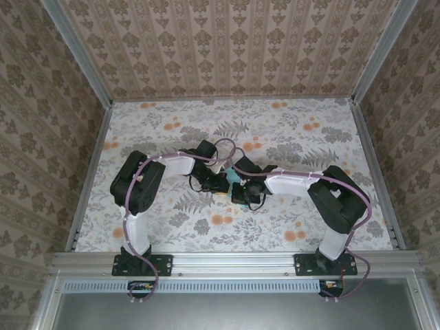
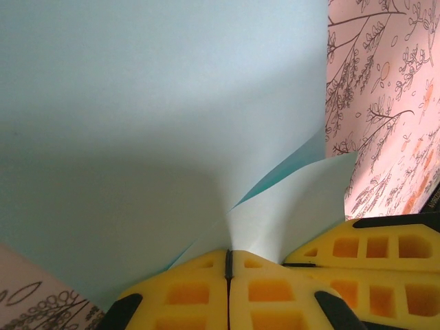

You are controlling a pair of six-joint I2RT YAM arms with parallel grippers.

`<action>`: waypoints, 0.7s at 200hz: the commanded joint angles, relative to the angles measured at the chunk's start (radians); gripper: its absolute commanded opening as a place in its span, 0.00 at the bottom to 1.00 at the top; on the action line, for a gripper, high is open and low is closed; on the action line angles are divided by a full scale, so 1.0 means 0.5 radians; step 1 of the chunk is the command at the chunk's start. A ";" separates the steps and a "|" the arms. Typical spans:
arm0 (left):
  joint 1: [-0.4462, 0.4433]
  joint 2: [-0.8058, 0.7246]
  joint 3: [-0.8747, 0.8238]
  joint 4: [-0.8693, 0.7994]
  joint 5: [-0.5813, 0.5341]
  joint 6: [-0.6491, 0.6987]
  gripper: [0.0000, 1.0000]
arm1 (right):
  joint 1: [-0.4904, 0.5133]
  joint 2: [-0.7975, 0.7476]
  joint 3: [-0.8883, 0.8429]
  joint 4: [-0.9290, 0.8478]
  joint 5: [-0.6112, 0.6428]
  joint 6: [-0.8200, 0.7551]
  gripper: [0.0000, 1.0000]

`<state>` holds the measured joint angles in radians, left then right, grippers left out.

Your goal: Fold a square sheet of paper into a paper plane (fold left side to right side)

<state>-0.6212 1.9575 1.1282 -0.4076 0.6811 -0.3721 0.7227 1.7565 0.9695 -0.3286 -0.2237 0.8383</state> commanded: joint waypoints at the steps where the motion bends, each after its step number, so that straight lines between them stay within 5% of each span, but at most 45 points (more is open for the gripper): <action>1: -0.009 0.140 -0.056 -0.211 -0.319 0.077 0.06 | -0.013 -0.017 0.015 -0.239 0.088 -0.001 0.00; 140: -0.006 0.153 -0.042 -0.234 -0.353 0.097 0.06 | -0.013 -0.066 -0.021 -0.524 0.125 -0.093 0.00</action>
<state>-0.6212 1.9625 1.1397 -0.4229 0.6758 -0.3611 0.7227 1.7405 0.9810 -0.4461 -0.1905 0.8101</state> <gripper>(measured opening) 0.065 0.051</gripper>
